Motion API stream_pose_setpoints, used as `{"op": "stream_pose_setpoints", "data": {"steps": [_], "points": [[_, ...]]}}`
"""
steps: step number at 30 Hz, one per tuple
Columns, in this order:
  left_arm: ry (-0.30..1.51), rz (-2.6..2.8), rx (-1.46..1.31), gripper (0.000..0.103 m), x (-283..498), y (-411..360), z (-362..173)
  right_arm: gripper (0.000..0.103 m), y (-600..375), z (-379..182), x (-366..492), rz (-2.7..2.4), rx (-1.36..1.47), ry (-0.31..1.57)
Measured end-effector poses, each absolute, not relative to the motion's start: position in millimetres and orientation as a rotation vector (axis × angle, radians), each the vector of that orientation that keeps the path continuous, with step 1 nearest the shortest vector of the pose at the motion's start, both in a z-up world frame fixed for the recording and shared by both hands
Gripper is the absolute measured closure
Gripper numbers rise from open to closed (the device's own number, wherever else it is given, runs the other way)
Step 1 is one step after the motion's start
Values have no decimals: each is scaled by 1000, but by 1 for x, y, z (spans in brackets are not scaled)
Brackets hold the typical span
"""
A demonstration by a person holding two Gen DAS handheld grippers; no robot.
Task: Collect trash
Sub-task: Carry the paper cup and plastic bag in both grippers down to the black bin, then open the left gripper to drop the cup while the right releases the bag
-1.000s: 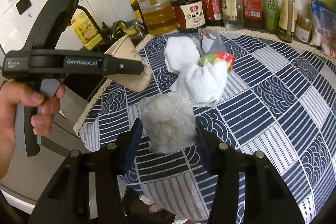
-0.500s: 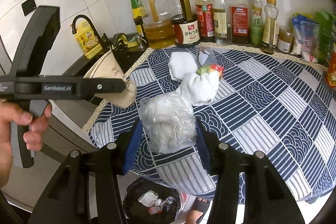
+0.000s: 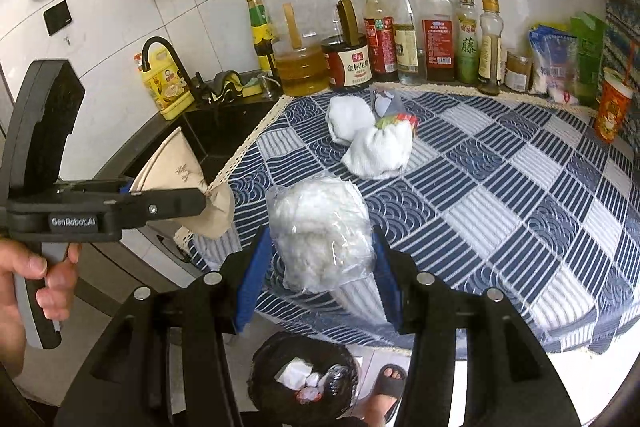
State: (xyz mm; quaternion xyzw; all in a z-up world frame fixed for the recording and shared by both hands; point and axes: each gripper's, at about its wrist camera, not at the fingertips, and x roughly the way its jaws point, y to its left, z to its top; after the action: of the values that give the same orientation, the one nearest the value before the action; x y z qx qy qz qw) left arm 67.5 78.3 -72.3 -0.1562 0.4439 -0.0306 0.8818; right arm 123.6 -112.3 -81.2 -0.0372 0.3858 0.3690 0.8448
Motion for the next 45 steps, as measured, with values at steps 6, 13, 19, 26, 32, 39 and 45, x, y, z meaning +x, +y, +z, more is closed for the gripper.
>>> {"op": "stream_pose_setpoints", "data": {"steps": [6,13,19,26,32,39,45], "points": [[944,-117,-334,49,41,72,-85,53,-118,-90,94,745,-63,848],[1007,-154,-358,49,15,67,-115,53,-119,-115,66,715,-48,922],[1071,-133,-390,49,0,72,-146,53,-115,-143,56,722,-36,992],[1142,-99,-444,49,-4,77,-178,53,-107,-177,59,737,-48,1074],[1227,-79,-482,49,-2,77,-212,53,-111,-212,64,736,-4,1163],[1336,-60,-559,49,-9,78,-263,53,-114,-254,64,730,11,1266],[1401,-37,-602,49,-21,74,-302,53,-108,-282,72,729,3,1318]]}}
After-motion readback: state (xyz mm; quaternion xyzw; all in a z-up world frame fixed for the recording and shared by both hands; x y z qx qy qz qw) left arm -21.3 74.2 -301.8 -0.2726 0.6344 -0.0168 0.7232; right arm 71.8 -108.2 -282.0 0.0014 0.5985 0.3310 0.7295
